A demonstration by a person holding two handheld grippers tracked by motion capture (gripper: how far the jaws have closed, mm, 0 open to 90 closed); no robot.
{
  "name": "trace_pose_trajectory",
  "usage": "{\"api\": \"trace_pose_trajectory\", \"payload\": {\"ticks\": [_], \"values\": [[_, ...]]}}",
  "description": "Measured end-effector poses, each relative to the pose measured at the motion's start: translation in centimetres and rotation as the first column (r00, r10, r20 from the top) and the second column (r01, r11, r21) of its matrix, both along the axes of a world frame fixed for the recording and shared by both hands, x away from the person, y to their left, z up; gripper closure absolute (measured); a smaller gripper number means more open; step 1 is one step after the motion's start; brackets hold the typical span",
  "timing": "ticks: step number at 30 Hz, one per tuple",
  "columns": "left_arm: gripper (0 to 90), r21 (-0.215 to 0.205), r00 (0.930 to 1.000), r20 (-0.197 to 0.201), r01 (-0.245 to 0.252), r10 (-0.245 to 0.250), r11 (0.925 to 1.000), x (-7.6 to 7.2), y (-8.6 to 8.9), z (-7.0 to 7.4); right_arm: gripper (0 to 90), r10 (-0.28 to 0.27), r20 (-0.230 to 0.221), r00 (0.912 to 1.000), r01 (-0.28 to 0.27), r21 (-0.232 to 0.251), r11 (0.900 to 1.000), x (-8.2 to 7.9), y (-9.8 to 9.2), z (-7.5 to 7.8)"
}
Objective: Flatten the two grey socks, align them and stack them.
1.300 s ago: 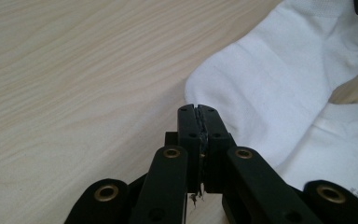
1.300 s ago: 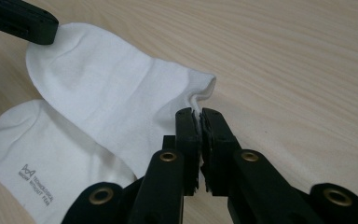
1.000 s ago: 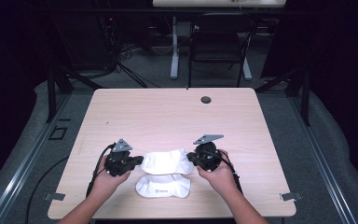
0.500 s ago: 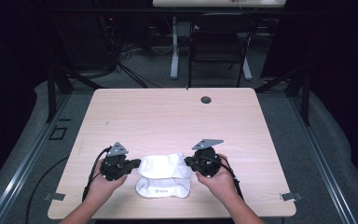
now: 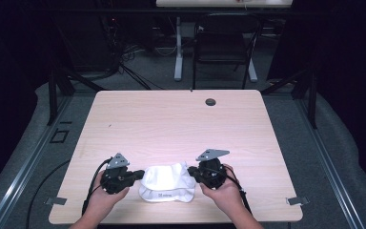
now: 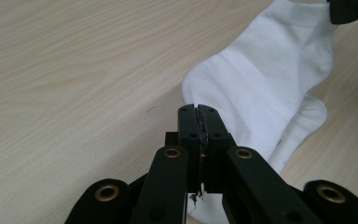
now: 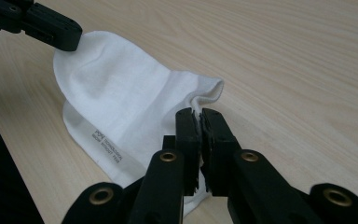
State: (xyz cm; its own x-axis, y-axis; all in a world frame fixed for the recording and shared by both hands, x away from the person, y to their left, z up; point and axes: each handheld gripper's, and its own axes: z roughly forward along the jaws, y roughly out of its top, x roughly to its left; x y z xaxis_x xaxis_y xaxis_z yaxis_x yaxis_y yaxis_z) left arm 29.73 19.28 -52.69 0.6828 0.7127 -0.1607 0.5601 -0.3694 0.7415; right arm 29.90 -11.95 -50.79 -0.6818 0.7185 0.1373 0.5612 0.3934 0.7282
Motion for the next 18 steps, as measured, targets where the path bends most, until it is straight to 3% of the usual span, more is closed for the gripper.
{"api": "trace_pose_trajectory", "payload": {"ticks": [2, 8, 18], "values": [[89.4, -0.009, 1.0000, -0.002, 0.002, -0.002, 1.0000, -0.4, 0.0, 0.0, 86.1, 0.000, -0.002, 1.0000, 0.000, 0.006, 1.000, -0.2, 0.0, -0.1], [89.4, 0.016, 0.9998, 0.005, 0.017, -0.017, 0.9997, -1.4, 0.1, -0.4, 86.2, 0.005, -0.018, 0.9998, -0.004, 0.025, 1.000, -1.0, -0.1, -0.3], [89.4, 0.019, 0.9999, -0.003, 0.011, -0.011, 0.9998, -2.1, 0.4, -1.1, 86.1, 0.014, -0.037, 0.9992, -0.013, 0.027, 1.000, -2.2, -0.1, -1.2]]}}
